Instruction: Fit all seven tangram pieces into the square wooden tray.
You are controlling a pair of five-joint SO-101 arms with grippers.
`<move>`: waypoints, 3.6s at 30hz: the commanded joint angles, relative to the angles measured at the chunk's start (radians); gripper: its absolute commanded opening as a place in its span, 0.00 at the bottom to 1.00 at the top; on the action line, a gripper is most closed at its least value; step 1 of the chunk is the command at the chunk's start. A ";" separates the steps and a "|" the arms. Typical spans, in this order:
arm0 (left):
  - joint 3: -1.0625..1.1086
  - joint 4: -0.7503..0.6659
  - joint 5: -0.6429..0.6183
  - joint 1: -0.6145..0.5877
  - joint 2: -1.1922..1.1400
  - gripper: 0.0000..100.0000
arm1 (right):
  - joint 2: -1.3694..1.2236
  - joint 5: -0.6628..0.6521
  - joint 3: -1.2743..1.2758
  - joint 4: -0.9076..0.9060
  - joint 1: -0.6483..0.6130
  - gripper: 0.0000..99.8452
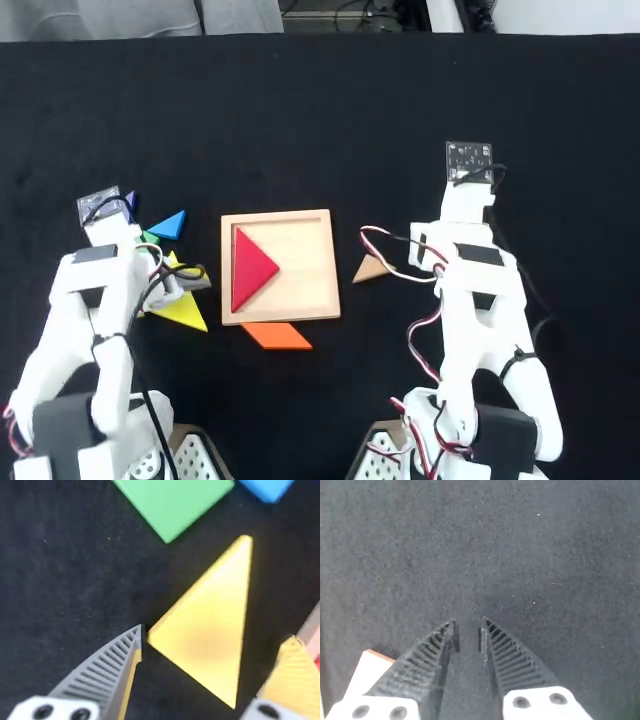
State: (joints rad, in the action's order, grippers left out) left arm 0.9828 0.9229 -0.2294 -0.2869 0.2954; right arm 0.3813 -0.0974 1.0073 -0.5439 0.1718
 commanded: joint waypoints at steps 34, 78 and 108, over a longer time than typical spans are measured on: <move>-0.249 0.014 0.080 0.053 -0.141 0.31 | 0.045 -0.008 -0.004 0.017 -0.017 0.08; -0.239 -0.018 0.126 0.024 -0.218 0.39 | 0.045 -0.008 -0.004 0.015 -0.015 0.08; -0.389 0.048 0.087 0.042 -0.374 0.30 | 0.045 -0.008 -0.004 0.017 -0.017 0.08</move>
State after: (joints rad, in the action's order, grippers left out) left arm 0.6360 0.9689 -0.1450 -0.2547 -0.0744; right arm 0.3813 -0.0974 1.0073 -0.5439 0.1718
